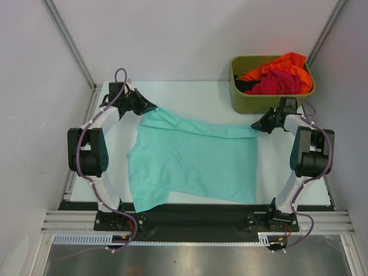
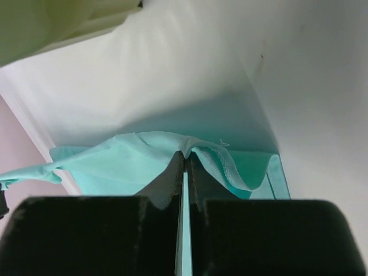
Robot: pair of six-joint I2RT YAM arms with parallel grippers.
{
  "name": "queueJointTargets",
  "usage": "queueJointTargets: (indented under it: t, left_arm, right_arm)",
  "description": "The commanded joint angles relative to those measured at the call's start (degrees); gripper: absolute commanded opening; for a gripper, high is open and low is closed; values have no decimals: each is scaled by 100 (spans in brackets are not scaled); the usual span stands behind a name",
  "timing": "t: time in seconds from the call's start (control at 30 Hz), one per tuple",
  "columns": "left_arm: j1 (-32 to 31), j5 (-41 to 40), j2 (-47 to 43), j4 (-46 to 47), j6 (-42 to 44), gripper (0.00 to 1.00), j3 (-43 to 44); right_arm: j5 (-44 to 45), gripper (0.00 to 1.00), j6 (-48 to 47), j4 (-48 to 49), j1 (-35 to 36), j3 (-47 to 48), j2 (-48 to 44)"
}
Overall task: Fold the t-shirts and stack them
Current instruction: Fold the tshirt
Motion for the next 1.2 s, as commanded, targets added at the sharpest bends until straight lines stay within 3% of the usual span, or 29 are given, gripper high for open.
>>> queueJointTargets:
  t: [0.0, 0.47, 0.73, 1.17]
  left_arm:
    - [42, 141, 116, 453, -125, 1, 468]
    - [42, 369, 179, 796, -318, 0, 583]
    - [42, 211, -541, -346, 279, 0, -109]
    - [138, -26, -1526, -1138, 947, 0, -1324]
  right_arm:
    - [-126, 0, -35, 4, -28, 351, 64]
    - [-214, 0, -61, -154, -28, 659, 117]
    - [-416, 0, -254, -620, -19, 229, -331]
    - [-663, 0, -457, -1007, -28, -773, -1245]
